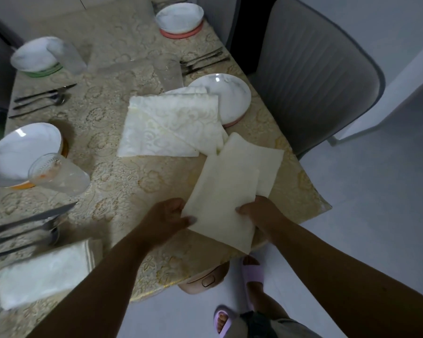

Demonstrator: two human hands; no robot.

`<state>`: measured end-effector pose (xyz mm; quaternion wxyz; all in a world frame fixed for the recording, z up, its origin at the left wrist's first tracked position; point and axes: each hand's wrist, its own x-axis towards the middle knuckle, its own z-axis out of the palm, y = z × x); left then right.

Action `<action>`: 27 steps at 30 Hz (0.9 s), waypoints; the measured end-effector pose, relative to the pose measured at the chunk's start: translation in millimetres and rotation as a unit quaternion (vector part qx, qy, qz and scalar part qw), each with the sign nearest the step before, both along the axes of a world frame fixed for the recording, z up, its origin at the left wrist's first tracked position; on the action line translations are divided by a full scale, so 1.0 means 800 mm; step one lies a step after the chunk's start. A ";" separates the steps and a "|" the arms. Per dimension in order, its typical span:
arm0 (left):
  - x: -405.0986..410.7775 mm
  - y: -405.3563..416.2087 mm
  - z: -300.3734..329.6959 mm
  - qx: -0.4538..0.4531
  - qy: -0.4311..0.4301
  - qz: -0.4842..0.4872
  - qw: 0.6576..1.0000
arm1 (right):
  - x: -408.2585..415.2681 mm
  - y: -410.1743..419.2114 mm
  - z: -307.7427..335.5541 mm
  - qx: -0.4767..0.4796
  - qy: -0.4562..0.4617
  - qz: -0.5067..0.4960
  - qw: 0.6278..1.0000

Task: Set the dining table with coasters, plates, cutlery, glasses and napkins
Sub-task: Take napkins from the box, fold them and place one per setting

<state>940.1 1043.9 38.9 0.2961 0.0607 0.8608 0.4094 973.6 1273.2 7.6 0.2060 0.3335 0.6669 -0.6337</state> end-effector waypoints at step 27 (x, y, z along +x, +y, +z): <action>-0.020 0.067 -0.050 -0.199 0.194 0.049 0.959 | -0.072 0.067 -0.019 0.340 0.101 -0.066 0.933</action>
